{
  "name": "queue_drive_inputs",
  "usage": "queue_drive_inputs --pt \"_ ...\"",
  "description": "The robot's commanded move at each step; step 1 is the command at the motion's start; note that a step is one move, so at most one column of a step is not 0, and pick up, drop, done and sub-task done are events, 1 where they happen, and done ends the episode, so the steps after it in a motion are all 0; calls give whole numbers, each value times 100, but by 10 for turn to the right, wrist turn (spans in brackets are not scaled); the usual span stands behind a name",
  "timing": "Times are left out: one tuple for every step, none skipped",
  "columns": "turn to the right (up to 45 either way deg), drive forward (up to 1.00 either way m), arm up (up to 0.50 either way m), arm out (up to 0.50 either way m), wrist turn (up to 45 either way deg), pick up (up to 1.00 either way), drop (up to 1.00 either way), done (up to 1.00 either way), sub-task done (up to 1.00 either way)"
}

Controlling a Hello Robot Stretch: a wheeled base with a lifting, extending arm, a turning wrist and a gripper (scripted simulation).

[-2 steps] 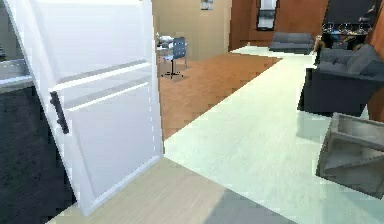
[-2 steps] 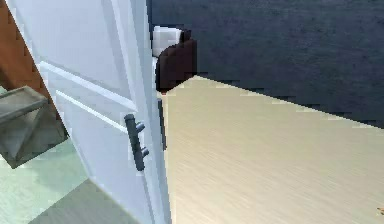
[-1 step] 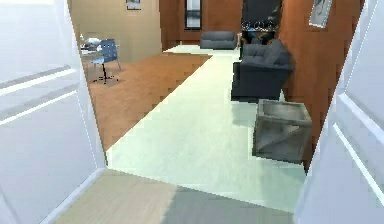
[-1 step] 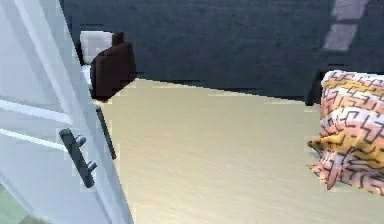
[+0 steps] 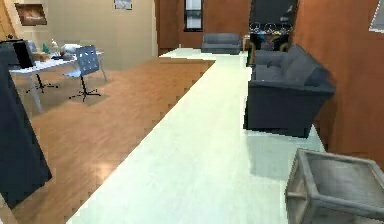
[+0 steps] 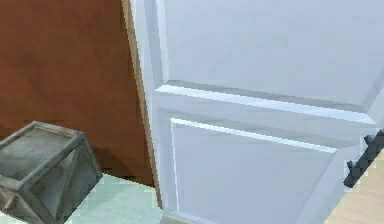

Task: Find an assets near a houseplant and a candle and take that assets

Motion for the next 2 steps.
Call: queue_drive_inputs --pt "30 0 0 0 0 0 0 0 0" --pt "-120 0 0 0 0 0 0 0 0"
